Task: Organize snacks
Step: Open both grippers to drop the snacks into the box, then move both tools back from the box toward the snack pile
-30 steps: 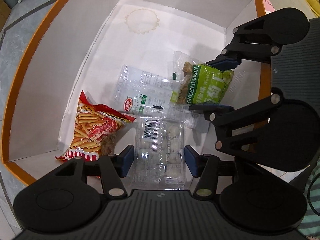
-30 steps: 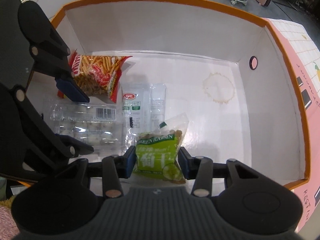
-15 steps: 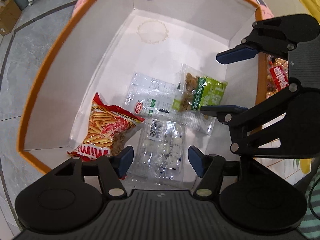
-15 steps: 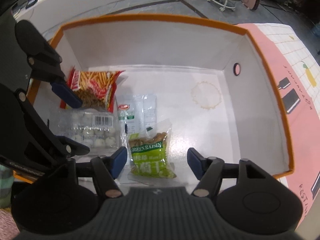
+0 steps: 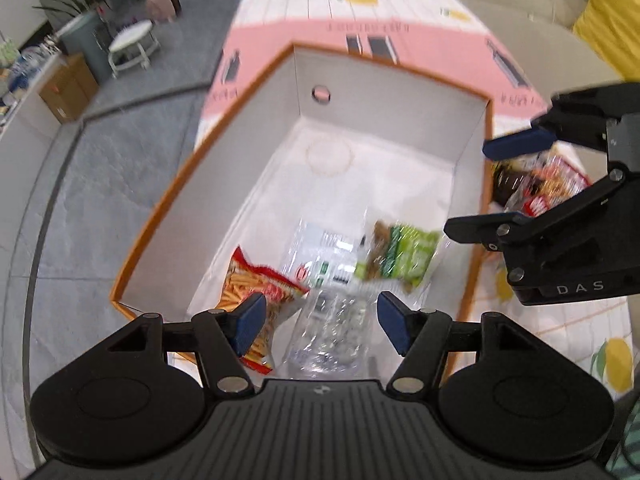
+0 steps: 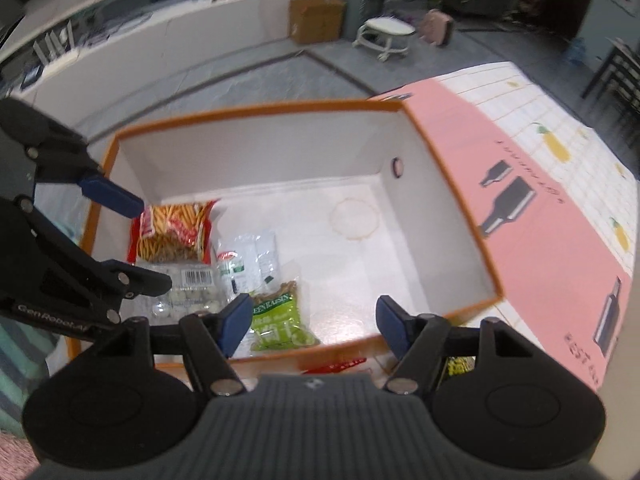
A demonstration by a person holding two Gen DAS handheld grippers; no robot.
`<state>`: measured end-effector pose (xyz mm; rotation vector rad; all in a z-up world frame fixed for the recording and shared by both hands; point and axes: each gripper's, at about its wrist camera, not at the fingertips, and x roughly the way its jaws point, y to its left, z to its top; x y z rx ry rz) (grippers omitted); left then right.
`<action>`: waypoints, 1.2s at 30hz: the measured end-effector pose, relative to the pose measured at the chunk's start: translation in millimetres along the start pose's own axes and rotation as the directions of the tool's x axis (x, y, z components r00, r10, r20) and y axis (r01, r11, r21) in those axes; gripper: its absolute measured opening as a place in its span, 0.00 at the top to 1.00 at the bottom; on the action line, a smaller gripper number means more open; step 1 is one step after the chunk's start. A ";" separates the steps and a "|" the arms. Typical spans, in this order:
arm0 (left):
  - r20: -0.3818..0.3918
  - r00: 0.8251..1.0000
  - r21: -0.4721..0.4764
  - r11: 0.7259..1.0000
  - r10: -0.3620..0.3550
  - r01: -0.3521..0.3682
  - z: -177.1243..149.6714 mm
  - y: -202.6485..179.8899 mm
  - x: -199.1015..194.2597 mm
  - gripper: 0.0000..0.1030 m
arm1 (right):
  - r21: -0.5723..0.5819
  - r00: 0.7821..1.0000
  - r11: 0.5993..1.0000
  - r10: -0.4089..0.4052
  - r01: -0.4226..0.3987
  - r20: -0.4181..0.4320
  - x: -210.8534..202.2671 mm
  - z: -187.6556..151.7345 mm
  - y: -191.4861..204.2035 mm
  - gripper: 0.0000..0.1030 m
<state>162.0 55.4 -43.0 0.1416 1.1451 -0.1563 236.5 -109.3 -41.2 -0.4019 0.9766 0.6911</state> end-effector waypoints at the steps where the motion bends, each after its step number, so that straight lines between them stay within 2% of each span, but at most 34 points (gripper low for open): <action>1: 0.019 1.000 -0.007 1.000 0.006 -0.006 -1.3 -2.4 -3.4 0.27 | 0.017 1.000 1.000 -0.005 0.005 0.014 -4.8 -3.1 -1.5 0.36; 5: 0.106 0.994 -0.042 0.999 0.020 -0.016 -8.6 -16.6 -19.2 0.27 | 0.077 0.997 0.997 -0.031 0.026 0.070 -25.9 -20.2 -4.0 0.36; 11: 0.223 0.974 -0.057 0.997 -0.046 0.060 -20.4 -48.2 -36.2 0.27 | 0.127 0.982 0.985 -0.135 0.118 0.135 -50.1 -54.2 -1.9 0.37; 14: 0.272 0.961 -0.052 0.996 -0.057 0.074 -28.0 -65.8 -37.2 0.27 | 0.162 0.972 0.975 -0.175 0.149 0.157 -56.5 -77.1 -5.4 0.37; 18: 0.303 0.949 -0.040 0.994 -0.089 0.106 -36.2 -89.0 -28.3 0.27 | 0.228 0.957 0.956 -0.228 0.184 0.180 -63.8 -112.3 -12.0 0.37; 23: 0.283 0.947 0.035 0.989 -0.150 0.146 -45.0 -114.7 -4.1 0.27 | 0.307 0.946 0.928 -0.273 0.212 0.174 -58.9 -155.1 -23.2 0.37; 26: 0.273 0.954 0.047 0.992 -0.127 0.118 -48.6 -127.1 10.9 0.27 | 0.350 0.940 0.909 -0.297 0.225 0.167 -50.8 -179.6 -28.2 0.37; 29: 0.283 0.952 0.093 0.991 -0.116 0.093 -49.2 -137.3 20.9 0.27 | 0.388 0.933 0.887 -0.328 0.251 0.148 -41.2 -195.3 -31.8 0.38; 32: 0.302 0.949 0.161 0.986 -0.092 0.045 -49.3 -148.5 29.9 0.27 | 0.397 0.932 0.881 -0.335 0.259 0.135 -35.8 -201.6 -37.9 0.38; 36: 0.320 0.946 0.236 0.971 -0.049 -0.030 -46.4 -161.3 45.1 0.27 | 0.376 0.918 0.870 -0.383 0.320 0.105 -26.1 -201.1 -48.3 0.38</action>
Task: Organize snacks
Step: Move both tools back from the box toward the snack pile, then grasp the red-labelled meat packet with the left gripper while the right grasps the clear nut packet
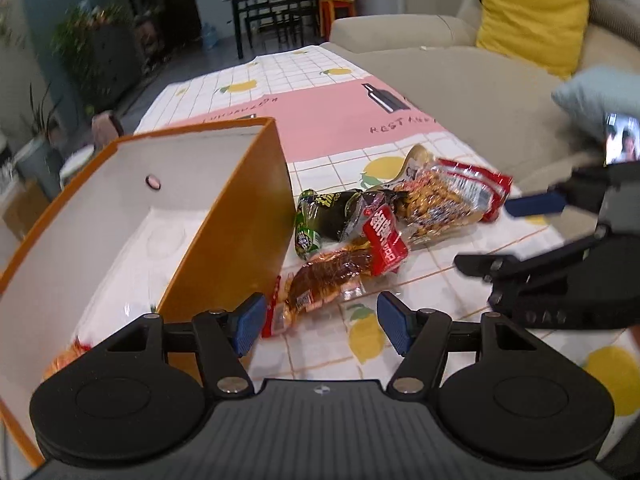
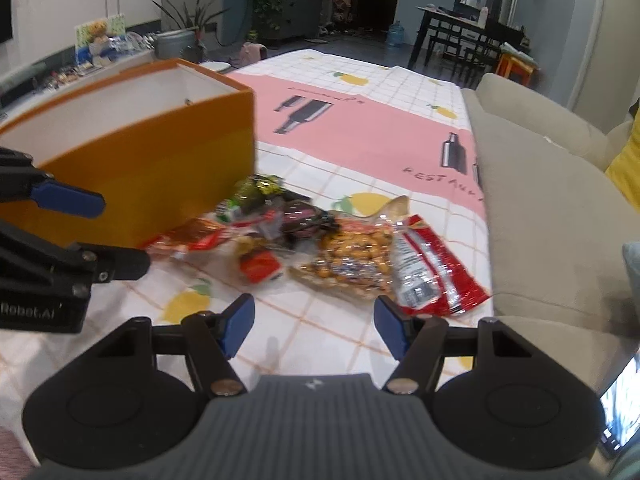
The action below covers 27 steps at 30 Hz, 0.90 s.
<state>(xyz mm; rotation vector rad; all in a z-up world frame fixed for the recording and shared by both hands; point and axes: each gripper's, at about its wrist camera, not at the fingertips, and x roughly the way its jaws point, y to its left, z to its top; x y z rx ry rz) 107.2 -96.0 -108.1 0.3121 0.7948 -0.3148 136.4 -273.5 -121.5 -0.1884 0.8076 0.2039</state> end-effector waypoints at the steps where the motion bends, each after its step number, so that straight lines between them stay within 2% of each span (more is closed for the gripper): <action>1: 0.000 1.000 0.024 1.000 0.014 -0.014 0.6 -2.3 4.8 0.27 | 0.000 1.000 1.000 -0.010 0.010 -0.002 3.4 -0.2 -2.5 0.38; 4: 0.003 0.999 0.090 0.995 0.041 -0.041 0.0 -8.8 16.6 0.28 | -0.031 0.999 0.999 -0.042 0.042 -0.007 16.0 1.9 -5.4 0.40; 7: 0.009 0.998 0.159 0.985 0.068 -0.068 -0.8 -16.6 27.0 0.28 | -0.122 0.996 0.989 -0.087 0.085 -0.010 27.2 1.3 -0.9 0.40; 9: 0.015 0.996 0.199 0.976 0.087 -0.088 -2.6 -21.8 33.3 0.28 | -0.178 0.992 0.976 -0.128 0.123 -0.019 38.0 -0.2 2.1 0.45; 13: 0.026 0.994 0.240 0.965 0.103 -0.106 -4.1 -25.4 41.5 0.29 | -0.253 0.982 0.952 -0.185 0.169 -0.037 51.8 -7.3 4.8 0.49; 16: 0.033 0.994 0.259 0.960 0.102 -0.107 -3.0 -26.9 47.3 0.30 | -0.297 0.980 0.936 -0.200 0.187 -0.014 54.2 -10.5 8.2 0.53; 19: 0.024 0.996 0.255 0.962 0.092 -0.095 -1.4 -26.2 51.2 0.43 | -0.316 0.976 0.926 -0.216 0.205 -0.001 57.0 -10.8 11.2 0.61; 21: 0.019 0.997 0.242 0.968 0.070 -0.072 -1.2 -24.6 50.6 0.51 | -0.324 0.971 0.919 -0.238 0.226 0.000 58.5 -11.2 11.6 0.75; 22: 0.019 0.998 0.235 0.970 0.060 -0.063 -2.1 -24.7 49.5 0.59 | -0.323 0.970 0.918 -0.244 0.230 -0.004 58.8 -11.8 11.0 0.76; 25: 0.016 0.999 0.229 0.972 0.046 -0.048 -3.8 -25.7 47.0 0.72 | -0.319 0.970 0.920 -0.241 0.227 -0.007 58.4 -13.3 10.5 0.80; 27: 0.013 0.999 0.221 0.974 0.052 -0.054 -3.1 -24.9 44.7 0.77 | -0.327 0.970 0.916 -0.244 0.232 0.004 55.9 -14.5 12.4 0.82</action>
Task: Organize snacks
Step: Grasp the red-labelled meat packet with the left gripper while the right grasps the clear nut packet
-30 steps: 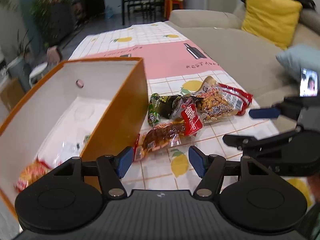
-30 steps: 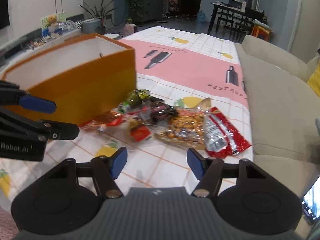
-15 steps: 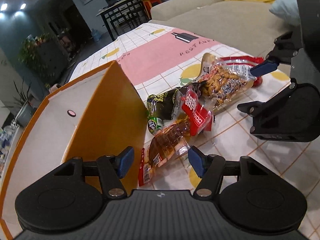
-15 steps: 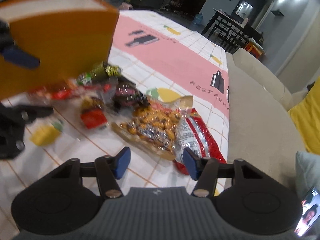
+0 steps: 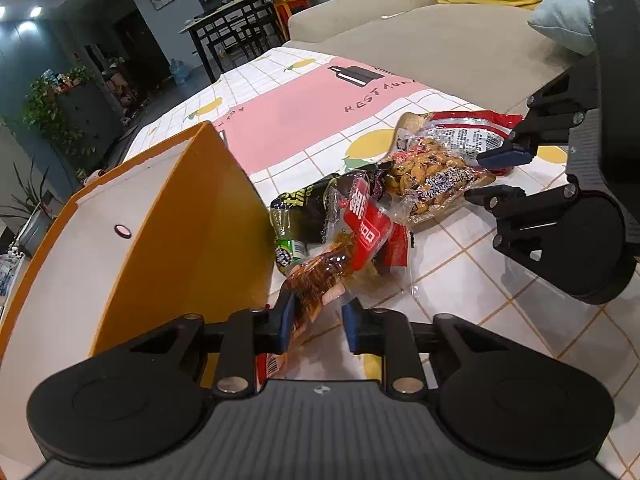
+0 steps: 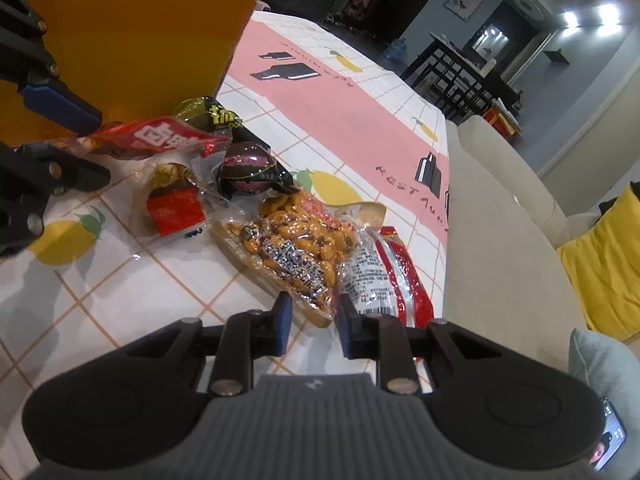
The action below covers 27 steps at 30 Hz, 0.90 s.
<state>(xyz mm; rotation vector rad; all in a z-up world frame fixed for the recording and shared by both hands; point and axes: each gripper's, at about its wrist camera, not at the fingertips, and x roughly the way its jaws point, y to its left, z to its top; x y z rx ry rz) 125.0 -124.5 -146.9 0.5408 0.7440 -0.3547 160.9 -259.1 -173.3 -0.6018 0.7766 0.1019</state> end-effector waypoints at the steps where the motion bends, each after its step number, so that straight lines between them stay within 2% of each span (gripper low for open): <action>1: -0.004 1.000 -0.012 1.000 -0.002 0.002 0.6 1.7 -0.6 0.81 | -0.005 1.000 1.000 -0.001 0.001 0.004 -0.9 1.2 1.7 0.83; 3: -0.013 1.000 -0.049 0.999 -0.008 0.007 1.5 7.4 -5.3 0.88 | -0.012 1.000 1.000 0.011 -0.011 0.010 -5.0 0.9 3.7 0.87; 5: -0.028 0.999 -0.089 0.996 -0.024 0.021 3.0 14.1 -9.1 0.90 | -0.025 1.000 0.999 0.028 -0.028 0.012 -9.4 -0.1 7.1 0.91; 6: -0.036 0.999 -0.109 0.994 -0.034 0.030 3.1 17.2 -11.3 0.91 | -0.036 0.999 0.999 0.036 -0.036 0.010 -11.8 -0.6 9.2 1.00; 12: -0.060 0.996 -0.187 0.981 -0.058 0.046 -1.2 28.7 -26.4 0.94 | -0.070 0.995 0.992 0.103 -0.104 -0.016 -29.6 -5.0 21.7 1.00; 17: -0.080 0.988 -0.278 0.954 -0.136 0.109 -2.4 39.7 -47.4 0.99 | -0.051 0.984 0.984 0.169 -0.172 -0.059 -48.9 -1.2 26.6 1.00; 19: -0.100 0.976 -0.341 0.928 -0.192 0.148 -5.0 47.3 -53.7 0.99 | -0.028 0.975 0.978 0.205 -0.208 -0.083 -56.1 1.9 26.7 1.00; 23: -0.124 0.944 -0.450 0.865 -0.306 0.222 -14.3 60.0 -64.6 0.99 | 0.071 0.934 0.947 0.321 -0.314 -0.156 -71.8 3.1 24.7 1.00; 27: -0.119 0.888 -0.563 0.767 -0.443 0.307 -26.7 71.3 -73.8 0.99 | 0.163 0.892 0.912 0.404 -0.376 -0.203 -86.5 -1.7 23.9 1.00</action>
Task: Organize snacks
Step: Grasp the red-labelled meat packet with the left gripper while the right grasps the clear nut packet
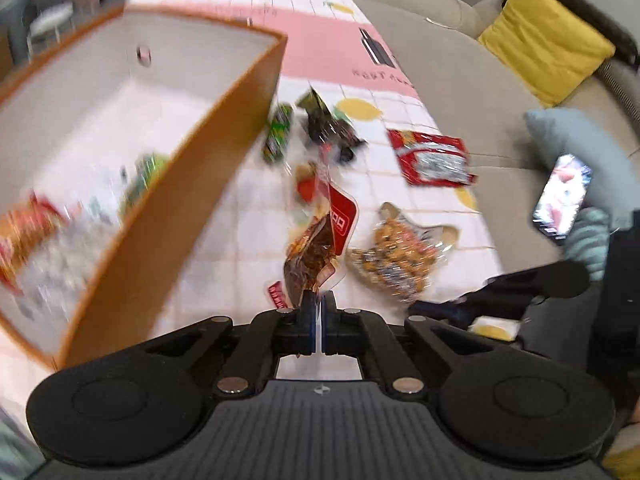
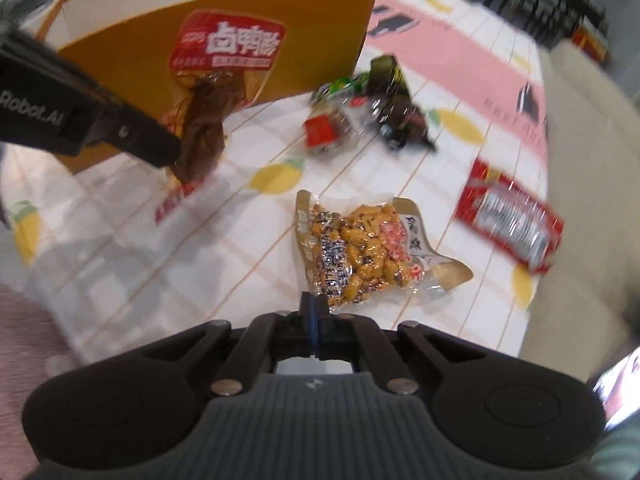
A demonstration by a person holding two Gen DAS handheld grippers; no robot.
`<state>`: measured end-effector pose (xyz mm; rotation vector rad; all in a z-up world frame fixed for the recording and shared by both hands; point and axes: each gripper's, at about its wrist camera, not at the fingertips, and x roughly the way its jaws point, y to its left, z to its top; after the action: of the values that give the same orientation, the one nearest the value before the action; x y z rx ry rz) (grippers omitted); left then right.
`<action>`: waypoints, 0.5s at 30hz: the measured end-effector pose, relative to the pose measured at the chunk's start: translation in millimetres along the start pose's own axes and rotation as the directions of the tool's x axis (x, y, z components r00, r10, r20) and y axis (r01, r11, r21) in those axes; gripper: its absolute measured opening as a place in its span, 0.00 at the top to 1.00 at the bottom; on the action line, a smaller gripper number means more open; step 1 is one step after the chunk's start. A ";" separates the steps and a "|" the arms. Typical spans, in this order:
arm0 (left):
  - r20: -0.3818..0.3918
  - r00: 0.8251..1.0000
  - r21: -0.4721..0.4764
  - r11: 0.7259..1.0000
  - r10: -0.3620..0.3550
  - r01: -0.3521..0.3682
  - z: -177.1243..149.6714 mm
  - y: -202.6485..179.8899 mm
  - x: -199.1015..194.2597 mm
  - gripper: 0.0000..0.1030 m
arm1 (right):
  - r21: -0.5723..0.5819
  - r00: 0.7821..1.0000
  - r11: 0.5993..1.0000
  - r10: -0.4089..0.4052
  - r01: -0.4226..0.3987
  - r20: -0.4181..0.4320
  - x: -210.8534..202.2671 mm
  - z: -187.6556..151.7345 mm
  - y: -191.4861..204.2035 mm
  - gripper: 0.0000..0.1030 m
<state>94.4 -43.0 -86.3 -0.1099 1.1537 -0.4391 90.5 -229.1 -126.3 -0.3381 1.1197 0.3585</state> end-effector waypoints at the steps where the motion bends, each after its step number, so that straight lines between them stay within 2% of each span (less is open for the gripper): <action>1: -0.019 0.999 -0.026 0.999 -0.035 0.035 -2.4 3.0 -2.0 0.99 | 0.020 1.000 1.000 0.022 -0.022 -0.008 -3.2 -2.7 1.1 1.00; 3: -0.049 0.995 -0.074 0.994 -0.087 0.083 -7.8 8.0 -3.3 0.99 | 0.053 0.997 0.996 0.068 -0.067 -0.022 -8.7 -10.5 4.5 1.00; 7: -0.071 0.991 -0.162 0.982 -0.113 0.100 -14.6 19.7 -0.4 0.99 | 0.083 0.993 0.991 0.108 -0.103 -0.046 -8.3 -20.3 8.9 1.00; 11: -0.063 0.995 -0.204 0.977 -0.071 0.057 -16.0 25.7 -0.1 0.99 | 0.144 0.993 0.984 0.112 -0.105 -0.040 -10.0 -19.9 3.1 0.98; 13: -0.059 0.997 -0.211 0.977 -0.040 0.027 -15.3 26.0 2.3 0.99 | 0.194 0.993 0.975 0.115 -0.112 -0.007 -13.7 -17.3 -6.8 0.90; 15: -0.051 0.999 -0.201 0.979 -0.001 -0.009 -16.0 26.4 4.3 0.99 | 0.286 0.993 0.950 0.118 -0.122 0.032 -14.0 -17.1 -19.6 0.68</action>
<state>88.8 -18.5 -104.7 -0.2741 1.2465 -0.3220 80.0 -255.6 -118.7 -0.0100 1.1630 0.2989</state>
